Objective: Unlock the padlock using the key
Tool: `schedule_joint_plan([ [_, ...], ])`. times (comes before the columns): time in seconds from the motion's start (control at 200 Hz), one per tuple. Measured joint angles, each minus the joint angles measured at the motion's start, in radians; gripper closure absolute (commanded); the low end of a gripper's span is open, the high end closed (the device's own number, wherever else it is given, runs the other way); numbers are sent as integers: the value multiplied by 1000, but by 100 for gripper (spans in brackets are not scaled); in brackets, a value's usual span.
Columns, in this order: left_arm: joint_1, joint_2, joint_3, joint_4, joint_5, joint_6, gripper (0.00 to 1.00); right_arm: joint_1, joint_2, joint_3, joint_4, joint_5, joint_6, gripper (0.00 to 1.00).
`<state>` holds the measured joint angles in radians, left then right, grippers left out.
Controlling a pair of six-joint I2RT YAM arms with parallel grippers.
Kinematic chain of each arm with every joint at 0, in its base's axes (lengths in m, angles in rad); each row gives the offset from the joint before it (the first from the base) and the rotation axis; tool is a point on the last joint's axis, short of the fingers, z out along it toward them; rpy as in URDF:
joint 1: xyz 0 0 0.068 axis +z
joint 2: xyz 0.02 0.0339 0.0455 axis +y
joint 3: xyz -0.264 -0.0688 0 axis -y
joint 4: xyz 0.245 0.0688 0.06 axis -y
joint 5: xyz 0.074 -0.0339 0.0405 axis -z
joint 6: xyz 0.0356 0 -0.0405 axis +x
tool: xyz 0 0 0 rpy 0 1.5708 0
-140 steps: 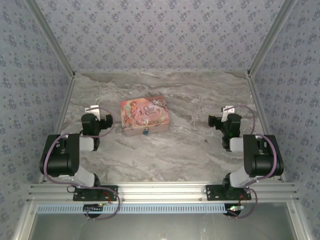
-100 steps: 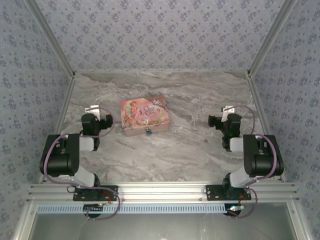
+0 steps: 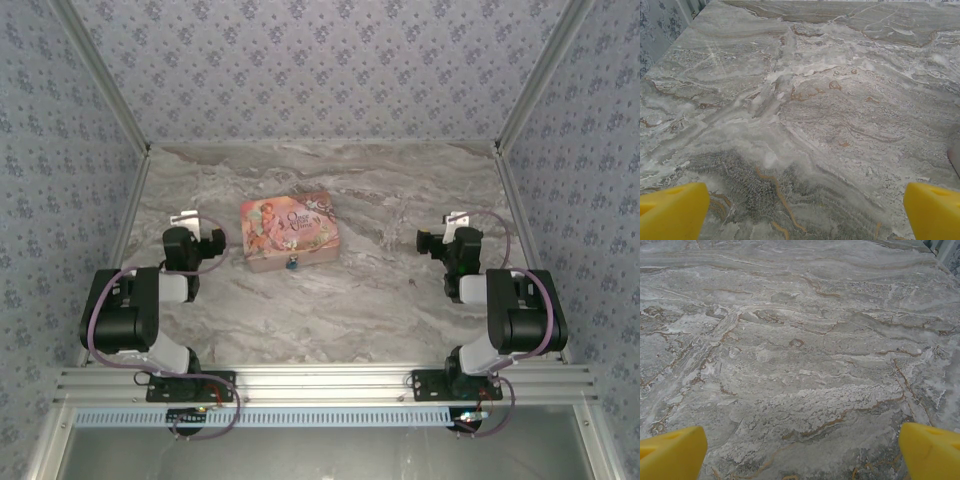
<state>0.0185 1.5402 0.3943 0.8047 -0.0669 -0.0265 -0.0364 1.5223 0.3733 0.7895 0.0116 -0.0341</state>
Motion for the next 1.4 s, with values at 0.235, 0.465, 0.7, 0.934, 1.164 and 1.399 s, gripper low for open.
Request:
schedule_joint_plan([
  [0.235,0,0,0,0,0,0,1,0,0,0,0,0,0,0],
  [0.465,0,0,1,-2,5,0,1,0,0,0,0,0,0,0],
  [0.7,-21,-146,62,-187,-28,0,1,-14,-28,31,-85,-1,17,0],
  [0.934,-107,-372,123,-351,-31,-81,1,-6,-262,206,-489,-27,70,3],
  [1.164,-151,-517,207,-559,110,-338,1,74,-458,345,-1011,-28,192,13],
  [1.399,-353,-527,171,-596,172,-499,1,248,-454,355,-1408,-11,317,17],
])
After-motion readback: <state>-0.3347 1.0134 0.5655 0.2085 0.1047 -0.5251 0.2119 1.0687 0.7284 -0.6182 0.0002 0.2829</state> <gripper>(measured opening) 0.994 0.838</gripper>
